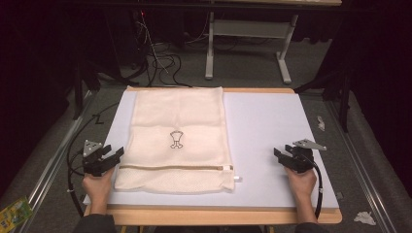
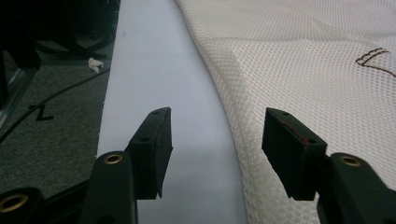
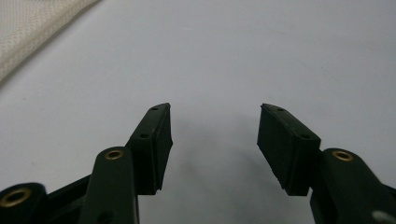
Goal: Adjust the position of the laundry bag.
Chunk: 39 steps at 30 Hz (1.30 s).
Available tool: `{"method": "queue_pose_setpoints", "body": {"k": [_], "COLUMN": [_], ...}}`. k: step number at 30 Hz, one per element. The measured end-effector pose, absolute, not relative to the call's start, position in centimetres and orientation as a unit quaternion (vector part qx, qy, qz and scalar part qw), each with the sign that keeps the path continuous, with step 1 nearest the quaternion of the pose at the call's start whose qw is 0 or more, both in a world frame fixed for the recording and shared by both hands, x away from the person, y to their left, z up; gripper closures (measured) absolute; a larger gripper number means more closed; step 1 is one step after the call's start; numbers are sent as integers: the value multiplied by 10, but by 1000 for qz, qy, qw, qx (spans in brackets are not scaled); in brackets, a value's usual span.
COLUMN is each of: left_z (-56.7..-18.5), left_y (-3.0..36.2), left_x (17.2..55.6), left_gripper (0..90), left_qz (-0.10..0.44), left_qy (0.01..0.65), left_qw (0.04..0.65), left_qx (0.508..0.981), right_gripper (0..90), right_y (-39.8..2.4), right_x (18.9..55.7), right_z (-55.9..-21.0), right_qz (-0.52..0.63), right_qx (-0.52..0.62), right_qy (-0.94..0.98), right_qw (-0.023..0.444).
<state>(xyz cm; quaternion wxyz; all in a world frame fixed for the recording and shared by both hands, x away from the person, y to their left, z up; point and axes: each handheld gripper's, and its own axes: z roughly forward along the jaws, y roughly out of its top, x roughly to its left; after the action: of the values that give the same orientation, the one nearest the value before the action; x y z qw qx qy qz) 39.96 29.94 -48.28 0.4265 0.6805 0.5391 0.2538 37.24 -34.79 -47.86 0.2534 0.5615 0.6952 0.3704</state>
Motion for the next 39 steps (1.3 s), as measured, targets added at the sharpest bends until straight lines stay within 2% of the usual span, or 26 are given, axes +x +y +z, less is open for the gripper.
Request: {"method": "queue_pose_setpoints", "body": {"k": [15,26,33,39], "left_z": [-483,-482,-475,-470], "left_y": [301,300,294,285], "left_x": [402,404,402,404], "left_gripper": [417,378,369,344], "left_qz": [239,232,223,205], "left_qy": [540,538,530,531], "left_qw": [428,422,426,409], "left_qx": [685,692,699,713], "right_gripper": [478,545,536,500], "right_y": [-346,-343,-332,-305], "right_x": [376,379,377,380], "right_z": [-479,-478,-470,-466], "right_qz": [356,341,375,389], "right_qx": [565,566,546,527], "right_qy": [703,710,708,723], "right_qw": [244,245,244,217]}}
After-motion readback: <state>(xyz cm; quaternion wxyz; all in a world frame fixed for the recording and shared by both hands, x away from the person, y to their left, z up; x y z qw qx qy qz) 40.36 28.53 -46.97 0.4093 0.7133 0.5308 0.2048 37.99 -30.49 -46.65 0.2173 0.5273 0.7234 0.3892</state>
